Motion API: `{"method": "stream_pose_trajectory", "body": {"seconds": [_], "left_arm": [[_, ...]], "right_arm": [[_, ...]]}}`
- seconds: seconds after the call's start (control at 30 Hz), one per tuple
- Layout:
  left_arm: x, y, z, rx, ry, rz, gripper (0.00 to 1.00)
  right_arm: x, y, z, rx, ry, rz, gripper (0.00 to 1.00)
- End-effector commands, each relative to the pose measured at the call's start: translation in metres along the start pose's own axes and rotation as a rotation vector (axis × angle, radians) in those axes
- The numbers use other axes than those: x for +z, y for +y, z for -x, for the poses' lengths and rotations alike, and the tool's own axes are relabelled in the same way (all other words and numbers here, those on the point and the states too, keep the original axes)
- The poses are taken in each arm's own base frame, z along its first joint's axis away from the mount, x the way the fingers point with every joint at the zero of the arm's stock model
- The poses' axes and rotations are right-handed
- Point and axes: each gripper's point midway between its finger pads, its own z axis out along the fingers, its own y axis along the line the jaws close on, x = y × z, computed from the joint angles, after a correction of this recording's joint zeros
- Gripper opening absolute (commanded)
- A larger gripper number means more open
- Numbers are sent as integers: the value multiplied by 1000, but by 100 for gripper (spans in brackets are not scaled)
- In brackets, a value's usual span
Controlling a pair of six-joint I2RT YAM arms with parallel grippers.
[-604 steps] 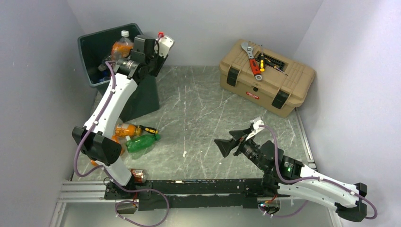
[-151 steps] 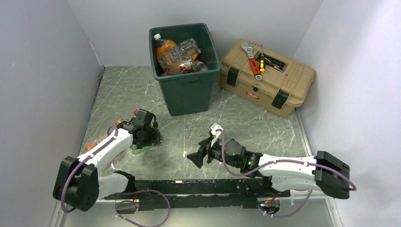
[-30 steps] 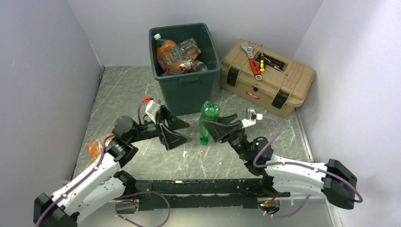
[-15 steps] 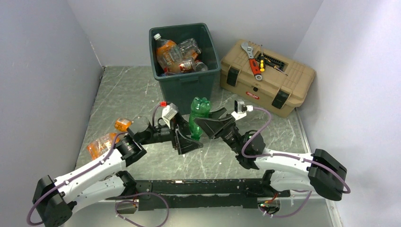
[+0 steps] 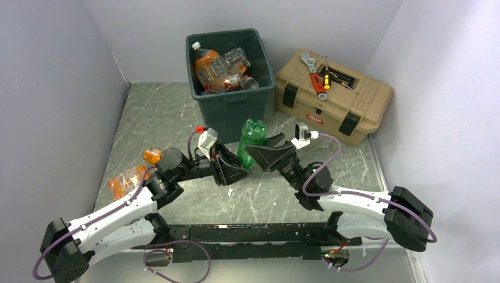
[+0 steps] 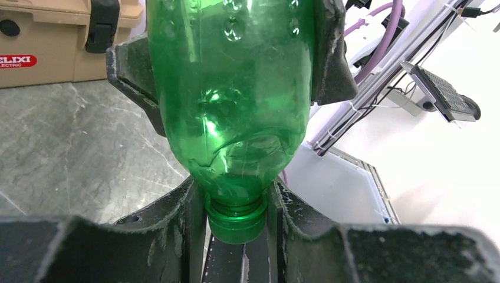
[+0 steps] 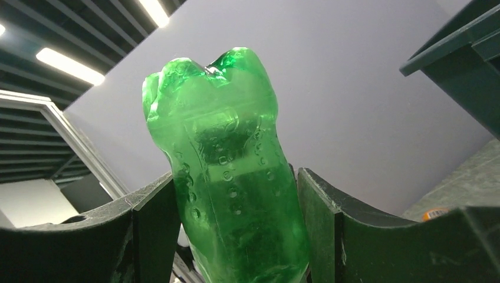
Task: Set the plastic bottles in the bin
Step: Pick up the plastic bottle at the center of the board, then place the plastic bottle in the trash bin.
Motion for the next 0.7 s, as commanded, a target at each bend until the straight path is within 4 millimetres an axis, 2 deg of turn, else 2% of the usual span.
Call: {"method": "stream_pose_trajectory", "body": {"seconds": [0.0, 0.03, 0.07, 0.13, 0.2, 0.37, 0.4, 0.57, 0.67], "left_arm": [[-3, -2, 15, 69, -38, 24, 0], [-6, 0, 15, 77, -33, 45, 0], [-9, 1, 19, 82, -37, 74, 0], [-17, 4, 36, 119, -69, 159, 0], [-24, 3, 56, 166, -91, 225, 0], [-40, 5, 114, 287, -102, 425, 0], [-40, 7, 124, 308, -96, 462, 0], [-26, 21, 174, 411, -63, 592, 0], [-13, 46, 198, 471, -21, 713, 0]], "right_arm": [[-5, 31, 1, -41, 49, 92, 51], [-5, 31, -1, -67, 80, 72, 79], [-5, 26, -3, -95, 119, 23, 97], [-7, 22, 1, -165, 165, -64, 100], [-18, 18, 8, -234, 188, -132, 100], [-59, 1, 35, -371, 191, -325, 100], [-67, 4, 37, -372, 197, -331, 100], [-97, 10, 43, -375, 225, -359, 100], [-113, -1, 37, -378, 262, -396, 100]]}}
